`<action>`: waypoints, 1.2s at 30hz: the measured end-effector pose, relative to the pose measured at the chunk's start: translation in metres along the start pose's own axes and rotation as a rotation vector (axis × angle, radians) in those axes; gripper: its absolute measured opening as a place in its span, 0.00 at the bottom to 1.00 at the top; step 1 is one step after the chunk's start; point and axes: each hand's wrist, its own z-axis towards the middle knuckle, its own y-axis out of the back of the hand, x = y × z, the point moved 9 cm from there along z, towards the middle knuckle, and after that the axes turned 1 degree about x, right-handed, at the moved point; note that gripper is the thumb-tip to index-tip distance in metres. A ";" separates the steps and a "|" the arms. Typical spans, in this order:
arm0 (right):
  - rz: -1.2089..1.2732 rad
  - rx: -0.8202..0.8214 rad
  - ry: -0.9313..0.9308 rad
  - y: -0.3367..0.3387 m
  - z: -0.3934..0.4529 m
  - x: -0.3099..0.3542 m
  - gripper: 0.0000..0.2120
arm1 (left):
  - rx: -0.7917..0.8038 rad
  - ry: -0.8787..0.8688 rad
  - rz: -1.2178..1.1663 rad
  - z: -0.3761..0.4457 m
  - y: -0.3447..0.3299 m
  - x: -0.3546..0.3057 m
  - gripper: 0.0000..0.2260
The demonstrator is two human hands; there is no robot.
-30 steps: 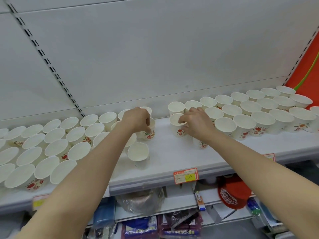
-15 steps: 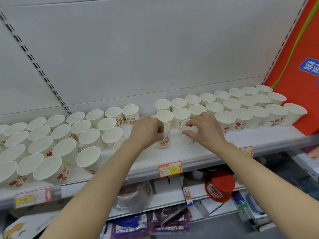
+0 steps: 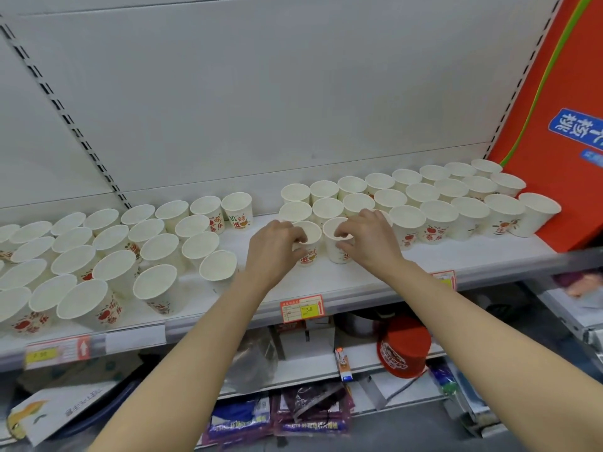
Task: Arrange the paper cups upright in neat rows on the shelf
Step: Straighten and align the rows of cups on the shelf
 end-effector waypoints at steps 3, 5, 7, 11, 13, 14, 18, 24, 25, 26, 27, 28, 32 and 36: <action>0.009 -0.014 0.014 -0.003 -0.002 0.000 0.06 | -0.013 0.017 0.011 -0.001 0.003 0.000 0.06; 0.008 -0.022 0.036 -0.004 -0.002 0.004 0.06 | -0.012 0.023 0.020 -0.001 0.004 -0.002 0.05; 0.014 -0.029 0.052 -0.005 -0.001 0.007 0.07 | -0.005 0.034 0.018 -0.003 0.006 -0.002 0.06; 0.034 -0.076 0.093 0.001 -0.003 0.011 0.09 | -0.024 0.064 -0.008 -0.014 0.017 0.001 0.10; 0.034 -0.110 0.118 0.007 -0.003 0.014 0.10 | -0.048 0.102 0.005 -0.022 0.026 0.009 0.10; 0.038 -0.131 0.130 0.009 -0.004 0.016 0.09 | -0.066 0.139 0.013 -0.028 0.031 0.016 0.10; 0.079 -0.215 0.180 0.015 -0.009 0.026 0.07 | -0.201 0.347 0.028 -0.068 0.056 0.060 0.06; 0.136 -0.178 0.246 0.002 -0.016 0.056 0.05 | -0.107 0.443 0.000 -0.105 0.058 0.097 0.11; 0.148 -0.162 0.254 -0.001 -0.014 0.063 0.05 | -0.075 0.436 0.004 -0.103 0.057 0.099 0.10; 0.165 -0.145 0.263 -0.004 -0.012 0.071 0.05 | -0.042 0.426 0.020 -0.099 0.055 0.100 0.08; 0.183 -0.129 0.273 -0.007 -0.009 0.079 0.06 | -0.013 0.412 0.044 -0.096 0.054 0.100 0.07; 0.202 -0.116 0.280 -0.009 -0.005 0.087 0.06 | 0.008 0.390 0.065 -0.092 0.053 0.100 0.07; 0.263 -0.026 0.277 -0.018 0.008 0.113 0.14 | 0.053 0.231 0.010 -0.080 0.052 0.098 0.06; 0.294 0.084 0.285 -0.028 0.023 0.130 0.20 | 0.116 -0.008 -0.175 -0.063 0.055 0.102 0.05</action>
